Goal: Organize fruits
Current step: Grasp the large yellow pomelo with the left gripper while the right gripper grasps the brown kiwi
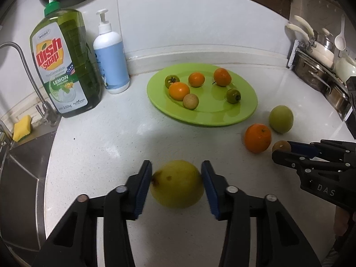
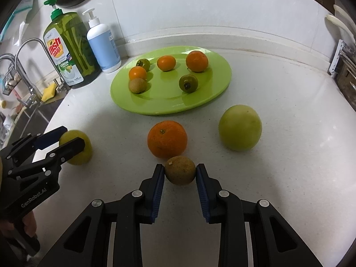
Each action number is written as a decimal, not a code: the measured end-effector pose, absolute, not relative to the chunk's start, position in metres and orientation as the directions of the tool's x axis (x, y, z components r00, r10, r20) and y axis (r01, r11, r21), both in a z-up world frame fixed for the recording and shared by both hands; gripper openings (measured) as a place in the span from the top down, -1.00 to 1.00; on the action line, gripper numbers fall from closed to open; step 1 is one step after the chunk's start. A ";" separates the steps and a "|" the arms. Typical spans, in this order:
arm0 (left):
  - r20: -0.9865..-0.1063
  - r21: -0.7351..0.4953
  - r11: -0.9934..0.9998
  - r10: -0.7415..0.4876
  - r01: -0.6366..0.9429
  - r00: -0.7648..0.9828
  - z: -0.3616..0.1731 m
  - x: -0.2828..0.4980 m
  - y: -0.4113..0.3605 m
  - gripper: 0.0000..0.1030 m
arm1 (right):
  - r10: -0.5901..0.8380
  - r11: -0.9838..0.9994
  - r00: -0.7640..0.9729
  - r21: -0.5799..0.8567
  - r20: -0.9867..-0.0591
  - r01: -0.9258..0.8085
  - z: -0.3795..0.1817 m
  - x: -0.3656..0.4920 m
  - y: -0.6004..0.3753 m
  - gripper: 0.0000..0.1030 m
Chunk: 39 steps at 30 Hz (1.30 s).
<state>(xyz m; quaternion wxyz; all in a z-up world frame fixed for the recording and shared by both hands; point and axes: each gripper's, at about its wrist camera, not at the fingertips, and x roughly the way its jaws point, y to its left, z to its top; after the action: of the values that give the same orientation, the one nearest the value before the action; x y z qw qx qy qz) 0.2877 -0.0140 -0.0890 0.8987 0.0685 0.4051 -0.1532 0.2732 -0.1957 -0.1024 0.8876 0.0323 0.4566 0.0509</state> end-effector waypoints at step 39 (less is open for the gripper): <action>-0.721 0.094 0.948 -0.146 0.303 0.677 -0.103 0.286 0.000 -0.44 | 0.182 0.980 0.540 0.109 -0.822 -0.164 -0.105 0.267 -0.166 0.41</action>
<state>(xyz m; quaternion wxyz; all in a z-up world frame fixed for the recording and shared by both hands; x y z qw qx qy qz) 0.2855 -0.0002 -0.1029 0.9100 0.1033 0.3821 -0.1234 0.2674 -0.1659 -0.1053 0.8774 0.0095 0.4693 0.0987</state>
